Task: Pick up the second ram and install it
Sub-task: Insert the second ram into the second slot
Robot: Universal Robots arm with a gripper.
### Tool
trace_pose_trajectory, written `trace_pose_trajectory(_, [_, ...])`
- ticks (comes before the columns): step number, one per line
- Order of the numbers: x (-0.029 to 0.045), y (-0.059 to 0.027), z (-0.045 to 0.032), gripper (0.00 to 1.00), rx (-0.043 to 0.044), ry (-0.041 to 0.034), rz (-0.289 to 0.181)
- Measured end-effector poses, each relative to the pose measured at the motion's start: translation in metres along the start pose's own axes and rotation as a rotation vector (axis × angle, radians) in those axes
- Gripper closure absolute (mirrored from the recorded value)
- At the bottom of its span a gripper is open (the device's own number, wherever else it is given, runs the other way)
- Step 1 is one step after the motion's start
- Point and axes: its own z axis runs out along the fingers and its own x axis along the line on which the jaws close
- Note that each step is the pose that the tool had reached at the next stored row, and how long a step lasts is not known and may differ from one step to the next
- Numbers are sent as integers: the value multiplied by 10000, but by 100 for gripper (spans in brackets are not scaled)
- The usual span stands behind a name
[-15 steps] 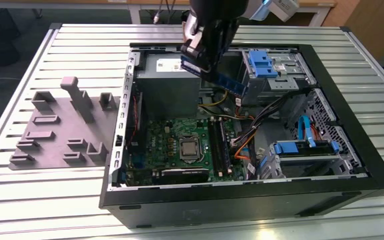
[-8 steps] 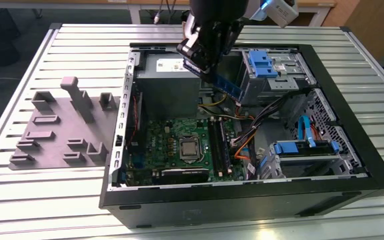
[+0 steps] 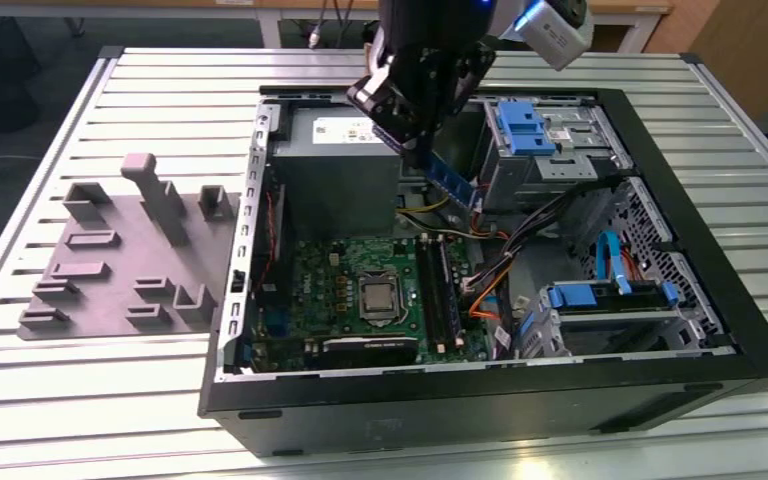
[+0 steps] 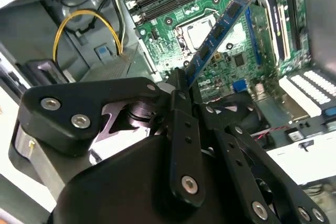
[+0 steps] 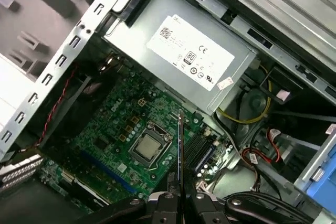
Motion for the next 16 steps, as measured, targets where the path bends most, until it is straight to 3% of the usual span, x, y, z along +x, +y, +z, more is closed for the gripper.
trace_pose_trajectory(16, [-1,0,75,86,-23,-5,2904])
